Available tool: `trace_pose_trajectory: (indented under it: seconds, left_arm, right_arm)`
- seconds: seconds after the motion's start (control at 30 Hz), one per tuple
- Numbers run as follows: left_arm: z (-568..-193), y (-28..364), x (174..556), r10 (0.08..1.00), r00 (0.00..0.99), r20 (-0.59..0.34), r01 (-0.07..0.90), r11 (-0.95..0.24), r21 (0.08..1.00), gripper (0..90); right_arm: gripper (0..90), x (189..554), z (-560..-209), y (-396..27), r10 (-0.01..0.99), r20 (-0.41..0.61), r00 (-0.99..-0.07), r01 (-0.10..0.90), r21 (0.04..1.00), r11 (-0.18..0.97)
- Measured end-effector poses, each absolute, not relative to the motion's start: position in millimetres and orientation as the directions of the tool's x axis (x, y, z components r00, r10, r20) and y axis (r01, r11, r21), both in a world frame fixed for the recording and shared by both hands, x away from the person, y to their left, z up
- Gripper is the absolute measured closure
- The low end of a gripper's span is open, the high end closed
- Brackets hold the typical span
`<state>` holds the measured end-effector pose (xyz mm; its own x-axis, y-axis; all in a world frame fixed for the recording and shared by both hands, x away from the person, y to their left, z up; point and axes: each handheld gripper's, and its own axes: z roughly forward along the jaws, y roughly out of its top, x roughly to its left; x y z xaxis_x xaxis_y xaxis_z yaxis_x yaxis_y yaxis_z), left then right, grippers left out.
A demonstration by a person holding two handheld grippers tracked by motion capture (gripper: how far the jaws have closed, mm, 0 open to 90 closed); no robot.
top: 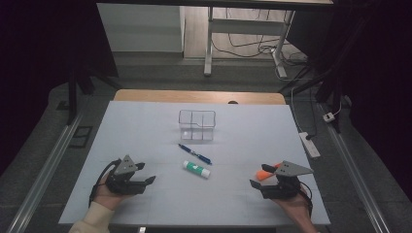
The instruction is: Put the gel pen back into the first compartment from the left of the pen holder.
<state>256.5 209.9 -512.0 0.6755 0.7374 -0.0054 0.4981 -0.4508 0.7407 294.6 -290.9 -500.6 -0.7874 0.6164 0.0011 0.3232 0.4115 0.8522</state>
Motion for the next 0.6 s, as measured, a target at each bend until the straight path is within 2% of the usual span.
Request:
trace_pose_trajectory:
  seconds: [0.6]
  left_arm:
    - [-512,210,255,0.739,0.674,0.003,0.494,-0.454,0.742,33.9]
  right_arm:
    - [26.0,315,-487,-250,0.588,0.035,-0.808,0.342,0.841,0.419]
